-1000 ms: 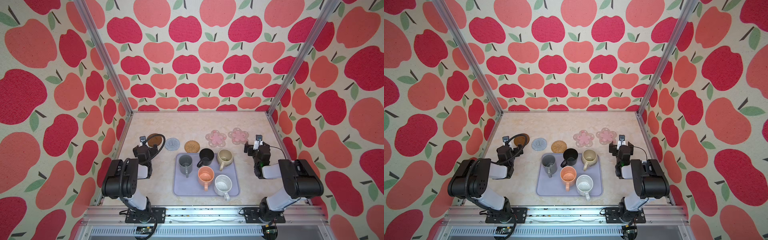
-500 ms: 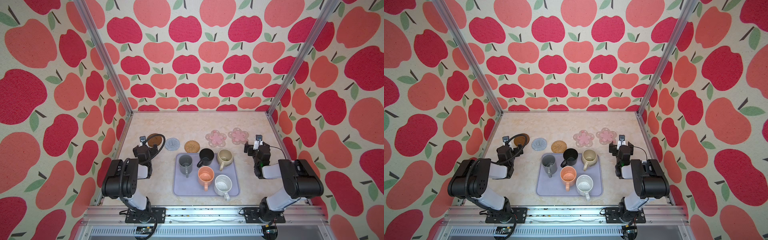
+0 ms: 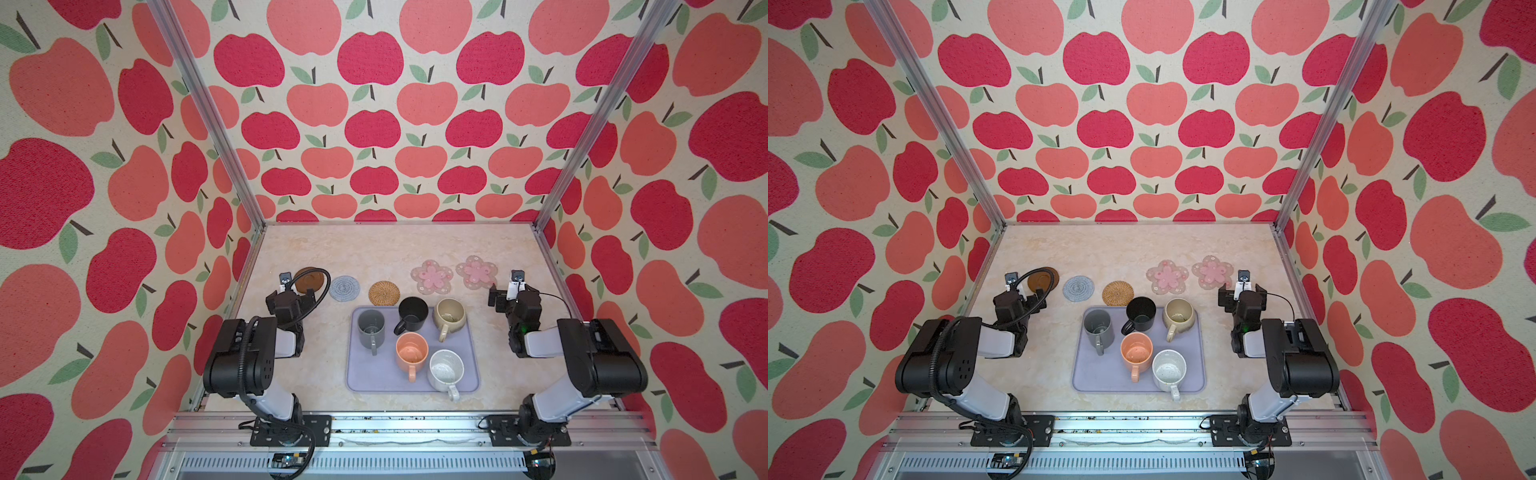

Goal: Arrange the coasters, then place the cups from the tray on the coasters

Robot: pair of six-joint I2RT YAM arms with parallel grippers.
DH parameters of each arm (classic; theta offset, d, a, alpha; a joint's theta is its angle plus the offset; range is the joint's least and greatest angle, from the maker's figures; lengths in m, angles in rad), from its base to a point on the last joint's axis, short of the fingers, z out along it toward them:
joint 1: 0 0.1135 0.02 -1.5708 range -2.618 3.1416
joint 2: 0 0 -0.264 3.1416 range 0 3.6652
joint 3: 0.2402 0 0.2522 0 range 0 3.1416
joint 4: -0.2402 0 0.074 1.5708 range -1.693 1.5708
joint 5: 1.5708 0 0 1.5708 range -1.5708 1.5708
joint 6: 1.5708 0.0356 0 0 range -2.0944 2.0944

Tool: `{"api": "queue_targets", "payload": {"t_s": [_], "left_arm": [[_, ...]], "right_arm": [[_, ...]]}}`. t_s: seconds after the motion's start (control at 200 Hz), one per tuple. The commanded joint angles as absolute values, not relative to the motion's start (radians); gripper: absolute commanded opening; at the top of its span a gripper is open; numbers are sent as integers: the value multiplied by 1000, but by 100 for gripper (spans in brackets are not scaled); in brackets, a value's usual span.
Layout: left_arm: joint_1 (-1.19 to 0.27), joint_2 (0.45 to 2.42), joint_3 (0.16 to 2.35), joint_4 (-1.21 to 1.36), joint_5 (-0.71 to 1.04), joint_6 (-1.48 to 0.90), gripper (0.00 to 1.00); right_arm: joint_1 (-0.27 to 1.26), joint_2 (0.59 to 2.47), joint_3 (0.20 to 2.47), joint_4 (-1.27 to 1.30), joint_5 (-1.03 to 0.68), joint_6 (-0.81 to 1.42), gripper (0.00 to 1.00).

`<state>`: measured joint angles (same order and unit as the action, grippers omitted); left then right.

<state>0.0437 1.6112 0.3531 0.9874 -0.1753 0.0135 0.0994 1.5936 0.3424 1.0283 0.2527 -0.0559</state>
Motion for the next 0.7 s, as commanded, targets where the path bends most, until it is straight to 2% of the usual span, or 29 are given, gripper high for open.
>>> {"api": "queue_targets", "payload": {"t_s": [0.0,0.235,0.455,0.695], "left_arm": [[52,1618,370,996,-153,-6,99],[54,1617,371,991,-120,2,99],[35,1556,369,954,-184,6,99],[17,1384,534,552,-219,6,99]], "right_arm": [[94,1593,359,1014,238,-54,99],[96,1592,356,1020,240,-55,99],[97,1585,338,1054,290,-41,99],[99,1491,305,1034,280,-49,99]]}}
